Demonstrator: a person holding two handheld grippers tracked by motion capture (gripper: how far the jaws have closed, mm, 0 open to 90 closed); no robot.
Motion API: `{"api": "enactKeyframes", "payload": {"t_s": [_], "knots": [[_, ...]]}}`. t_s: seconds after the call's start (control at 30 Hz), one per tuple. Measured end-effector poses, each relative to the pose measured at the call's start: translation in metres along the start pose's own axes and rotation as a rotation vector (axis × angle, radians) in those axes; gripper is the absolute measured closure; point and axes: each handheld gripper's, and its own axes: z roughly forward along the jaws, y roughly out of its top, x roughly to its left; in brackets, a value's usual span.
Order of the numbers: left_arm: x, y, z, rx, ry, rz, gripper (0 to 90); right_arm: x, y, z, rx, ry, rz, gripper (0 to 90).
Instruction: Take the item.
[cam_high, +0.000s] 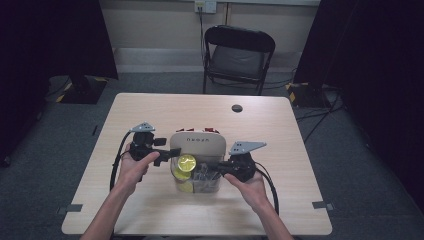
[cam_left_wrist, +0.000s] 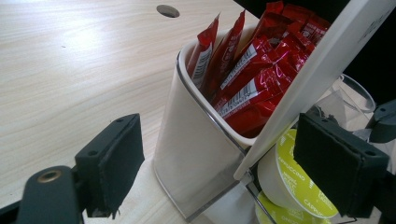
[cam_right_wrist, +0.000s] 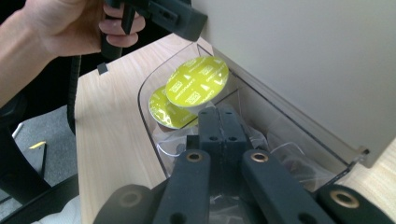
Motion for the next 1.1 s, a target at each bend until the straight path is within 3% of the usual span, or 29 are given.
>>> {"api": "enactKeyframes", "payload": {"t_s": [0.73, 1.1], "knots": [[0.001, -0.001, 0.000, 0.009, 0.001, 0.002, 15.8, 0.002, 0.010, -0.018, -0.071, 0.003, -0.007, 90.0], [0.001, -0.001, 0.000, 0.010, 0.001, 0.000, 15.7, 0.007, 0.013, -0.029, -0.097, -0.022, -0.030, 90.0]]}}
